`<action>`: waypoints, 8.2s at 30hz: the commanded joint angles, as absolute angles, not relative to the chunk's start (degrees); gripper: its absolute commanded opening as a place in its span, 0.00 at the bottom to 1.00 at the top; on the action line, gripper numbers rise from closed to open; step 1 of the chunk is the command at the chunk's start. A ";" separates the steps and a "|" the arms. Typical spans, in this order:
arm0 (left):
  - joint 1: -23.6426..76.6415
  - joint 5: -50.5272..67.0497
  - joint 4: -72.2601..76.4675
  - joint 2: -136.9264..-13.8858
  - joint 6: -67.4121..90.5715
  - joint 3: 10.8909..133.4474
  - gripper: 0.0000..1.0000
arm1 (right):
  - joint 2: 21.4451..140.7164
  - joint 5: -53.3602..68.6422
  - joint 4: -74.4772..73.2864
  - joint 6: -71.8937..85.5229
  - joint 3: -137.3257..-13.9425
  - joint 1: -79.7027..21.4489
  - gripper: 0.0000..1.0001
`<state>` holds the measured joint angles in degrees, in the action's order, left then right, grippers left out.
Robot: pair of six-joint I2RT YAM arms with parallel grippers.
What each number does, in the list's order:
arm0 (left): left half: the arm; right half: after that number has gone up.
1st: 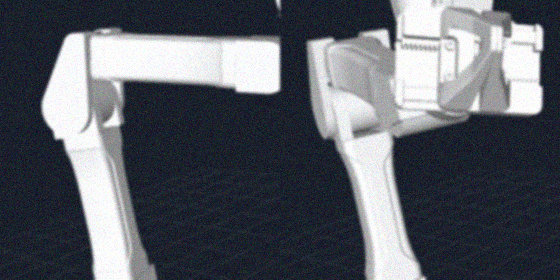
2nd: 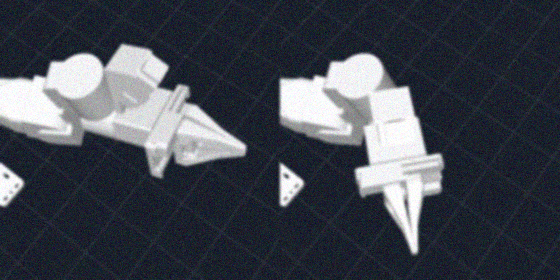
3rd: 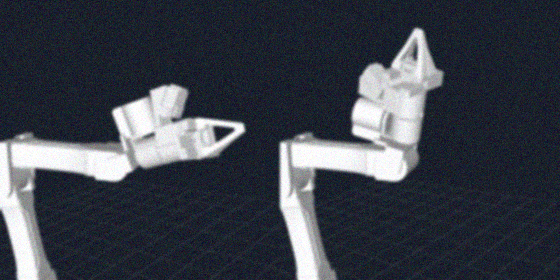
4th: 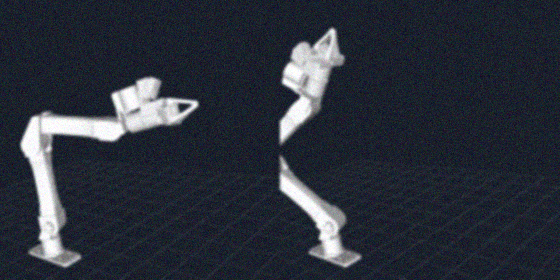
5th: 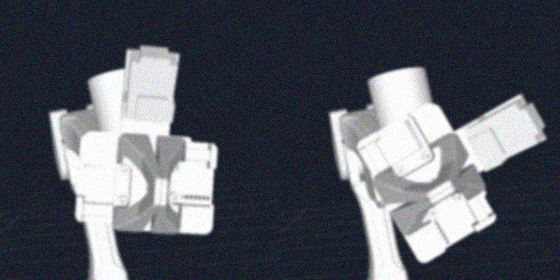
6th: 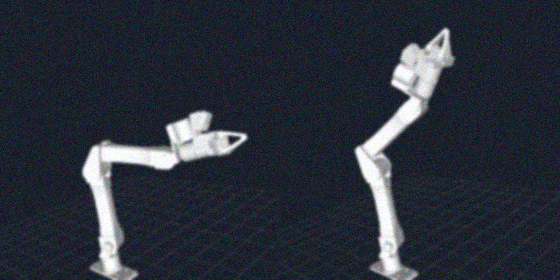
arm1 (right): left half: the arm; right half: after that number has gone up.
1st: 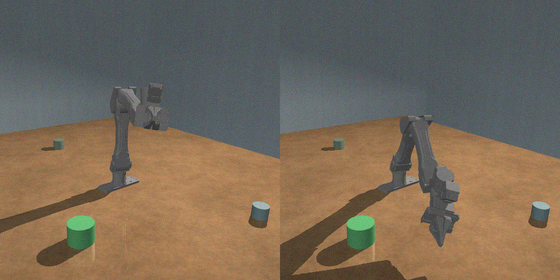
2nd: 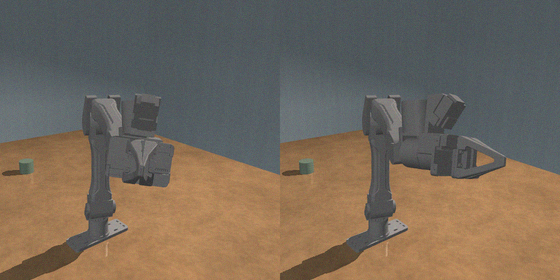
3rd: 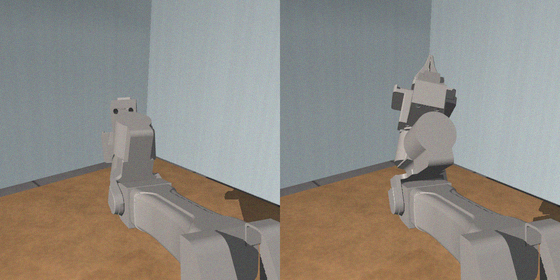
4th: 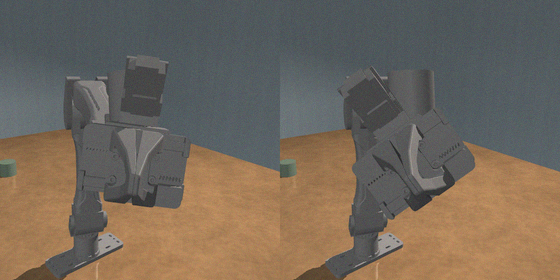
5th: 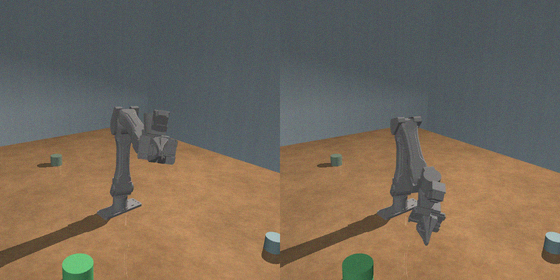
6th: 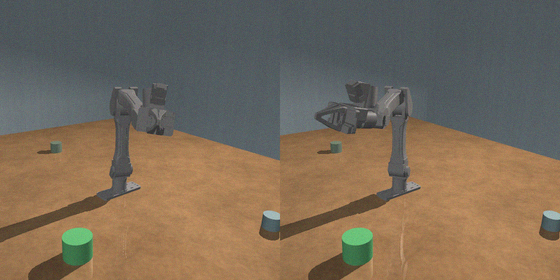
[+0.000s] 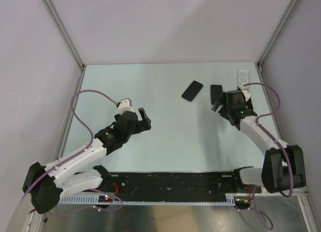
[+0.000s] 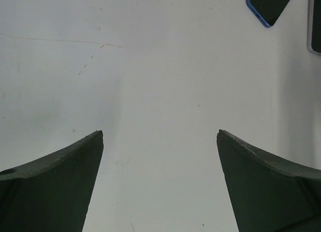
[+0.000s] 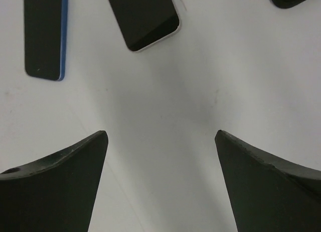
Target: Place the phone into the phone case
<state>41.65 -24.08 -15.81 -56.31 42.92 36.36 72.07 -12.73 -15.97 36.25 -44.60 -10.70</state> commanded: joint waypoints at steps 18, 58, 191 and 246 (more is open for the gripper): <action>37.65 -17.13 -15.15 -64.18 42.77 43.36 0.98 | 102.10 -14.11 -12.38 27.45 -69.19 4.83 0.88; 35.77 -9.42 -15.14 -64.27 45.21 42.25 0.98 | 110.95 -8.16 -30.72 27.36 -78.37 7.36 0.00; 31.16 -10.58 -13.33 -79.36 59.73 40.34 0.97 | 99.46 10.32 -32.82 21.32 -67.64 -30.04 0.25; 31.55 -9.16 -13.01 -81.44 58.79 40.83 0.95 | 111.49 1.30 -38.96 27.38 -83.54 -45.26 0.59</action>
